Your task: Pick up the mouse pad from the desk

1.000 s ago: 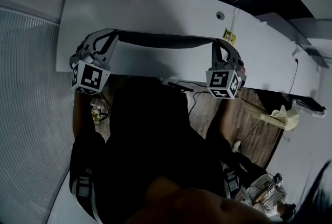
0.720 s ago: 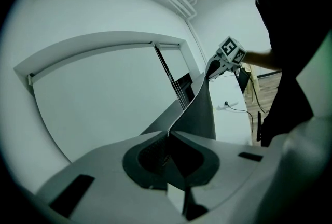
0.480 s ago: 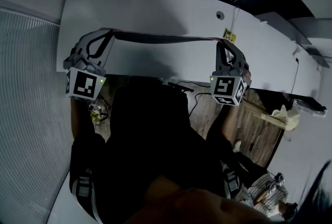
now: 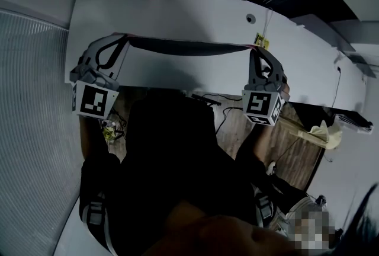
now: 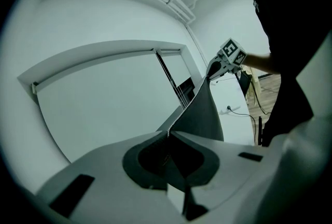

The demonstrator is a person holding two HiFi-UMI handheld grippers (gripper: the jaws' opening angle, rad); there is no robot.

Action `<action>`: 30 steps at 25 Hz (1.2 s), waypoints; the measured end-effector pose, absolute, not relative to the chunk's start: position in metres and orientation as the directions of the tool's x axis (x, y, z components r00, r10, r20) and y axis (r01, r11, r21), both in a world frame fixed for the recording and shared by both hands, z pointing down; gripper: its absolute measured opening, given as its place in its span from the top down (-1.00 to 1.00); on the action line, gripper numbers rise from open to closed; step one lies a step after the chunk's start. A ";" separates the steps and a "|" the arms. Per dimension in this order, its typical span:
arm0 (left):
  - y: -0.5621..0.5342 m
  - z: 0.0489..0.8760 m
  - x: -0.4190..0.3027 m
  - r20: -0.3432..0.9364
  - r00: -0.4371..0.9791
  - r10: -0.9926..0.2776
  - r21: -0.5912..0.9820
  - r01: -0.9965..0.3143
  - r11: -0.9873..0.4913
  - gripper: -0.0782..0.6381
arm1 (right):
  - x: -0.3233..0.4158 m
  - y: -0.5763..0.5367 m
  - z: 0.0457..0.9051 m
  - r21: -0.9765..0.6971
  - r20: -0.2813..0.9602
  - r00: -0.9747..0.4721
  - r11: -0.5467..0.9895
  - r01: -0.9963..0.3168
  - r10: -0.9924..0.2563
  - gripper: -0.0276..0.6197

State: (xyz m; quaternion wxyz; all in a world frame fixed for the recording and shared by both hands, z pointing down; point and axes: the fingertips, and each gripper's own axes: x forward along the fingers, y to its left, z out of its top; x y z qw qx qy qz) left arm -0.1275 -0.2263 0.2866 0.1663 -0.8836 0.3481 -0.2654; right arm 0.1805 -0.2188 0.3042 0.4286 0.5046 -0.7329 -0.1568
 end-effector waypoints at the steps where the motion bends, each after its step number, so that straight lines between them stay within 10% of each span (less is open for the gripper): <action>1: -0.226 0.284 -0.127 0.347 0.618 -0.705 -0.477 -0.531 -0.700 0.75 | 0.181 -0.218 0.303 0.662 0.468 -0.124 0.440 -0.607 -0.875 0.87; 30: -0.226 0.276 -0.124 0.319 0.638 -0.701 -0.460 -0.543 -0.703 0.75 | 0.182 -0.214 0.298 0.671 0.458 -0.116 0.429 -0.606 -0.881 0.87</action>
